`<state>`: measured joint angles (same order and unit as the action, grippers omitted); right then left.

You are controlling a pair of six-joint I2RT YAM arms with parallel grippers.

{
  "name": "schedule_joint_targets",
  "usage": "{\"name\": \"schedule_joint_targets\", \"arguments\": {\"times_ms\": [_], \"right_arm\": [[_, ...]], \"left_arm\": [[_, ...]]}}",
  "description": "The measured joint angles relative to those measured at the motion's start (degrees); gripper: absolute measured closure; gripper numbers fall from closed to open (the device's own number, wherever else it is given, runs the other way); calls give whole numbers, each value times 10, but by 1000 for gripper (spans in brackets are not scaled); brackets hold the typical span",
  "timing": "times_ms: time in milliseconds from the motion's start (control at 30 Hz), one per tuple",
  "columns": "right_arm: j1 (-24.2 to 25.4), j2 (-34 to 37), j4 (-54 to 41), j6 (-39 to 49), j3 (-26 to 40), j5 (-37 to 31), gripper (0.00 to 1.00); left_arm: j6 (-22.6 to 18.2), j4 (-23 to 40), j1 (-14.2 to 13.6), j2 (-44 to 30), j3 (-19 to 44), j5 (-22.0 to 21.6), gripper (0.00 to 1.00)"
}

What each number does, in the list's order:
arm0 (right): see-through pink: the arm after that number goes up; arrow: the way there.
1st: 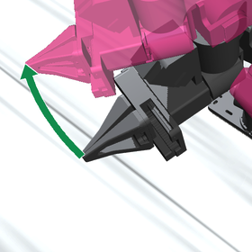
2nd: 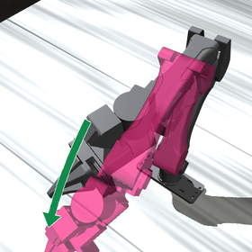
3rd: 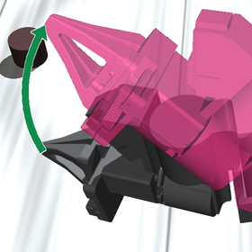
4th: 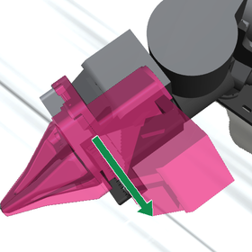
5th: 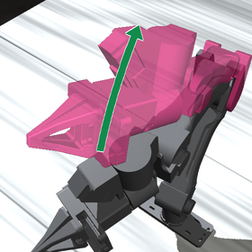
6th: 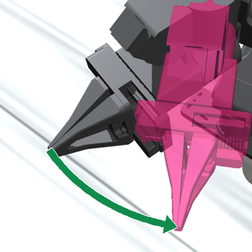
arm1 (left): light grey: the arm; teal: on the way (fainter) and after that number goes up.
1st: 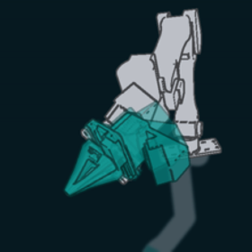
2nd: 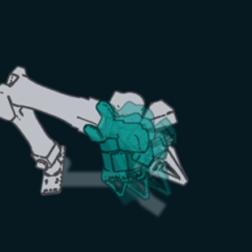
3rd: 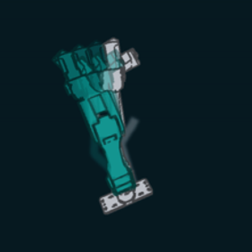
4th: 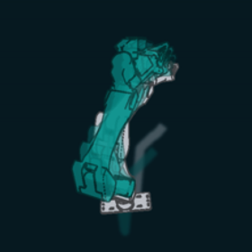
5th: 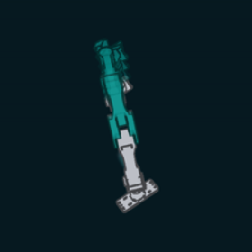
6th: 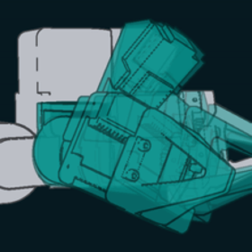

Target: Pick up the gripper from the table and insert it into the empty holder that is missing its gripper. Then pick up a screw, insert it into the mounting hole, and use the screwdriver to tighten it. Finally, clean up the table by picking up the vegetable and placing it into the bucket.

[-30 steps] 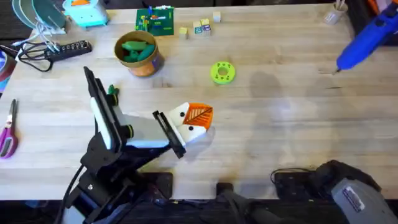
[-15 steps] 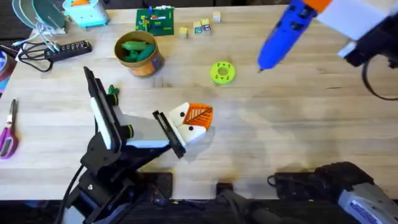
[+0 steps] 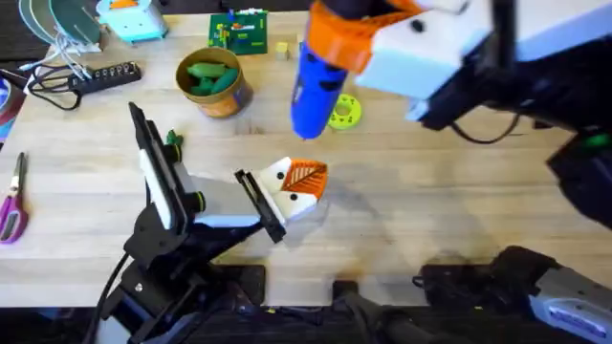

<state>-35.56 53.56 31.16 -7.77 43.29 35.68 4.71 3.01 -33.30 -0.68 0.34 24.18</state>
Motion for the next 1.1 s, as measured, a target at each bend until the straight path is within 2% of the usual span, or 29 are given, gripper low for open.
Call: {"name": "schedule_joint_targets", "arguments": {"times_ms": [167,300,800,1100], "right_arm": [[-47,50,61,0,0,0,978],[-66,64,60,0,0,2,978],[-74,66,21,0,0,2,978],[-82,77,32,-3,0,2,978]], "left_arm": [[0,0,0,0,0,0,995],[0,0,0,0,0,0,995],[0,0,0,0,0,0,995],[0,0,0,0,0,0,995]]}}
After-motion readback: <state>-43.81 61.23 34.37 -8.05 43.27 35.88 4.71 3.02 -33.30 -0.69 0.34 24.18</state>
